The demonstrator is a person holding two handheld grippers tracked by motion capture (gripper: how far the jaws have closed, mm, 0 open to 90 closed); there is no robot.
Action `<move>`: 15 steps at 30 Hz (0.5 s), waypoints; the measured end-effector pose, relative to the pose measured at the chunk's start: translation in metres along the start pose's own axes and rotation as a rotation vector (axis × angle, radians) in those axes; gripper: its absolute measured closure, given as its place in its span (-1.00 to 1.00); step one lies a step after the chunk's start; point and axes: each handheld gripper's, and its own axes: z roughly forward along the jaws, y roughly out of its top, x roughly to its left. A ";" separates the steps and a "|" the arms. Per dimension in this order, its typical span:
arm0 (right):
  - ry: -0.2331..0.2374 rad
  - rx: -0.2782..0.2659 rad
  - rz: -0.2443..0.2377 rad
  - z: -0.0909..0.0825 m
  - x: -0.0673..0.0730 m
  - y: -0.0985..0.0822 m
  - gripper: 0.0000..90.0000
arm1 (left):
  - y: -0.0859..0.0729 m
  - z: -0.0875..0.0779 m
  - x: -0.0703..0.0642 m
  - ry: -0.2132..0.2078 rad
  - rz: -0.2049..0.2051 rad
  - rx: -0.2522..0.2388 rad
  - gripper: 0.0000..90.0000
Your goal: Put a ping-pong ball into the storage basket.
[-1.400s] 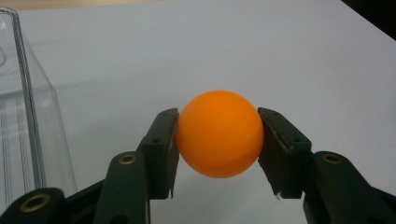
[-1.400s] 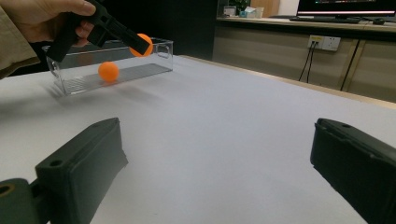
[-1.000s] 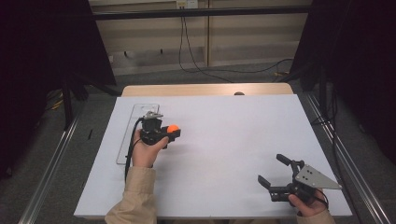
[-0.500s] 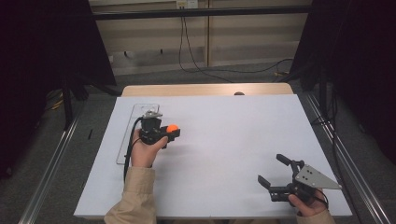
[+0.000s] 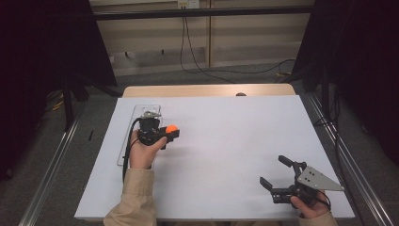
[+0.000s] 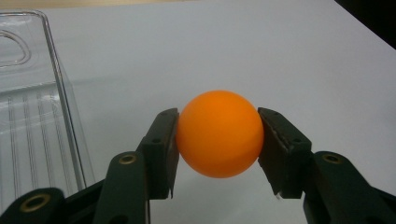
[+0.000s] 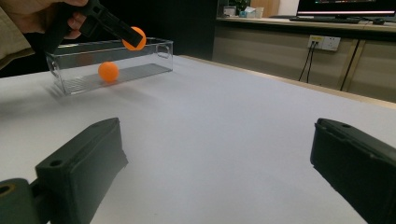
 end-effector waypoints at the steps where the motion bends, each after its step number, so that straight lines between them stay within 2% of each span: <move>1: 0.000 0.001 -0.001 0.000 0.000 0.000 -0.95 | 0.000 -0.001 0.000 0.001 0.001 0.000 0.13; 15: -0.001 0.001 -0.003 -0.001 -0.001 0.000 -0.95 | 0.001 -0.005 0.002 0.006 0.006 0.005 0.13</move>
